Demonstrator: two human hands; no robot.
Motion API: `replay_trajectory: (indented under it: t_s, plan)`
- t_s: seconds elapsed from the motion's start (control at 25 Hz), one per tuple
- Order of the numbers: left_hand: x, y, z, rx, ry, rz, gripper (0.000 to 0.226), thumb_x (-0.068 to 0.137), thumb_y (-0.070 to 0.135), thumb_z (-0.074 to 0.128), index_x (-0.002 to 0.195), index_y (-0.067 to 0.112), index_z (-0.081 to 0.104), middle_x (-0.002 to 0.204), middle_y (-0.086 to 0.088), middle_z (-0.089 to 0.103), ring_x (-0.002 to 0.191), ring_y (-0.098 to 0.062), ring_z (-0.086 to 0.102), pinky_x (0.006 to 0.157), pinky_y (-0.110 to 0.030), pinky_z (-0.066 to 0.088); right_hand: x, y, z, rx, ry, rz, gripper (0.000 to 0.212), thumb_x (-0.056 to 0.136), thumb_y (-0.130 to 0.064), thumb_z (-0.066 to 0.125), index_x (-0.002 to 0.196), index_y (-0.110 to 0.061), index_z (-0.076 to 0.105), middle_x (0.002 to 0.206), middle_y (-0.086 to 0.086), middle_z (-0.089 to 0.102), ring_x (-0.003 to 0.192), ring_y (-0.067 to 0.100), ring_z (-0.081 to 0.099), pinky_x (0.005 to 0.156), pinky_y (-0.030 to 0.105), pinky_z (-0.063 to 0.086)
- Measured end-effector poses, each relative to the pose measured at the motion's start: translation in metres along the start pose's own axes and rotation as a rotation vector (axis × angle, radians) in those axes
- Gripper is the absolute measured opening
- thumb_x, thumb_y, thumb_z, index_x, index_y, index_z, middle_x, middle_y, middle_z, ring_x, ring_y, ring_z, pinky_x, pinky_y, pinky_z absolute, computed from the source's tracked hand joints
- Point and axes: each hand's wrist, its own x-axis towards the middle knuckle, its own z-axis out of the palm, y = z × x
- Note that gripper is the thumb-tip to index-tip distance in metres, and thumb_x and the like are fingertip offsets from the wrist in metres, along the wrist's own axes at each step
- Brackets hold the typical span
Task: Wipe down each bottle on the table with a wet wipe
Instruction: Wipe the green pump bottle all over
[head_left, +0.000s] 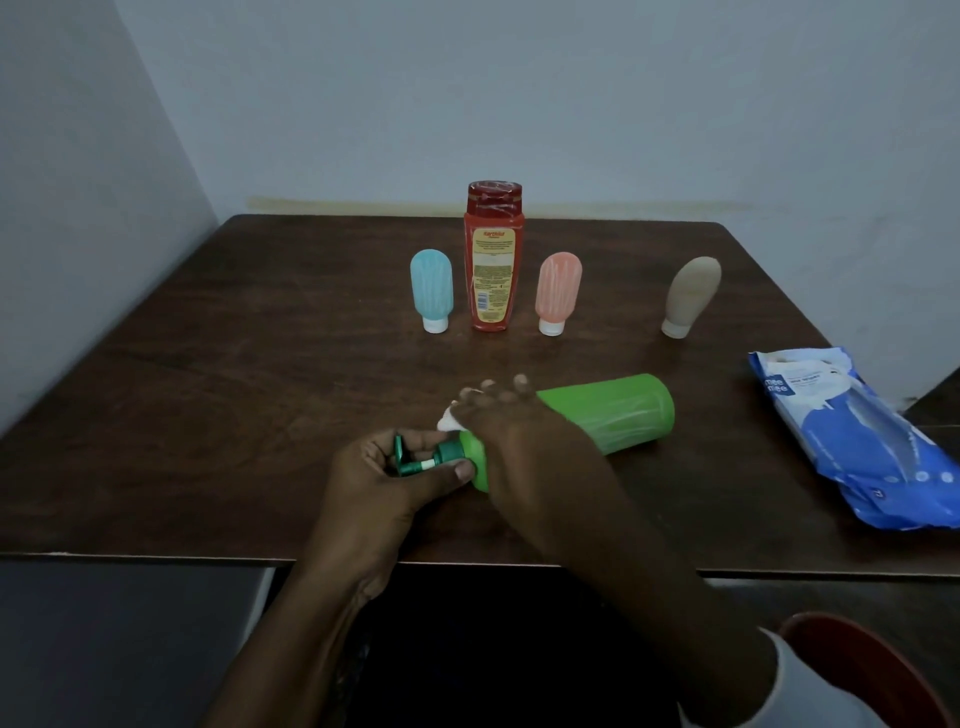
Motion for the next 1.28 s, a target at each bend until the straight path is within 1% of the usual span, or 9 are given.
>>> replay_trajectory:
  t_s: [0.12,0.24,0.32,0.64,0.76,0.84,0.92,1.12,1.28]
  plan:
    - [0.003,-0.001,0.000,-0.015,0.041,-0.008,0.037,0.061,0.001,0.088,0.095,0.003,0.076,0.093,-0.017,0.080,0.083,-0.027,0.077,0.074,-0.031,0.063,-0.020,0.055,-0.018,0.009,0.061,0.211,0.054,0.093,-0.005,0.045,0.144,-0.022,0.045,0.152,-0.001,0.042,0.143,0.016,0.033,0.117,0.023,0.008]
    - [0.005,-0.003,0.002,-0.030,0.051,-0.016,0.043,0.055,0.006,0.089,0.096,0.003,0.075,0.093,-0.016,0.080,0.084,-0.027,0.077,0.076,-0.031,0.064,-0.036,0.101,-0.036,-0.109,0.123,0.443,0.047,0.092,-0.008,0.047,0.136,-0.020,0.056,0.142,0.007,0.055,0.137,0.023,0.044,0.118,0.040,0.029]
    - [0.005,-0.003,0.000,-0.040,0.037,-0.026,0.044,0.054,0.008,0.089,0.095,0.003,0.075,0.094,-0.017,0.080,0.085,-0.028,0.076,0.080,-0.034,0.064,-0.034,0.103,-0.033,-0.143,0.128,0.510,0.045,0.092,-0.007,0.047,0.135,-0.017,0.056,0.140,0.010,0.056,0.135,0.025,0.046,0.117,0.041,0.031]
    - [0.003,-0.001,-0.007,-0.102,-0.062,-0.045,0.047,0.064,0.000,0.084,0.108,-0.009,0.070,0.105,-0.028,0.075,0.091,-0.031,0.073,0.083,-0.035,0.063,-0.007,0.013,0.001,-0.005,0.146,0.021,0.050,0.082,-0.012,0.039,0.125,-0.008,0.065,0.127,0.014,0.065,0.122,0.028,0.059,0.114,0.044,0.032]
    - [0.003,0.000,-0.006,-0.191,-0.058,-0.061,0.036,0.067,0.000,0.081,0.101,-0.006,0.072,0.103,-0.026,0.077,0.092,-0.030,0.077,0.081,-0.033,0.064,-0.006,-0.002,0.000,0.012,-0.010,-0.068,0.065,0.082,-0.021,0.024,0.141,-0.007,0.049,0.146,0.013,0.049,0.140,0.025,0.040,0.120,0.036,0.016]
    - [0.004,-0.001,-0.005,-0.226,-0.039,-0.070,0.035,0.067,0.000,0.081,0.100,-0.006,0.071,0.103,-0.026,0.077,0.091,-0.030,0.077,0.079,-0.032,0.064,-0.022,-0.004,0.006,-0.065,-0.017,-0.096,0.068,0.082,-0.020,0.022,0.146,-0.006,0.040,0.153,0.012,0.039,0.146,0.024,0.029,0.122,0.035,0.012]
    - [0.005,-0.002,-0.005,-0.237,-0.025,-0.084,0.041,0.066,0.000,0.081,0.104,-0.011,0.069,0.103,-0.027,0.076,0.090,-0.030,0.077,0.078,-0.032,0.065,-0.049,-0.007,0.018,-0.136,0.024,-0.112,0.064,0.084,-0.014,0.029,0.145,-0.003,0.042,0.154,0.015,0.038,0.146,0.028,0.028,0.120,0.043,0.022]
    - [0.006,-0.004,-0.008,-0.189,-0.062,-0.093,0.049,0.067,-0.003,0.081,0.109,-0.021,0.062,0.107,-0.033,0.074,0.092,-0.033,0.074,0.084,-0.037,0.065,-0.065,-0.007,0.028,-0.165,0.132,-0.113,0.054,0.090,-0.011,0.031,0.140,0.001,0.049,0.150,0.017,0.043,0.142,0.032,0.036,0.113,0.046,0.030]
    - [0.005,-0.003,-0.010,-0.120,-0.076,-0.079,0.031,0.071,-0.009,0.080,0.099,-0.015,0.069,0.099,-0.031,0.075,0.087,-0.032,0.073,0.083,-0.034,0.063,-0.016,-0.004,0.025,-0.121,0.101,-0.046,0.059,0.083,-0.016,0.029,0.134,-0.003,0.057,0.139,0.015,0.056,0.134,0.030,0.049,0.116,0.043,0.028]
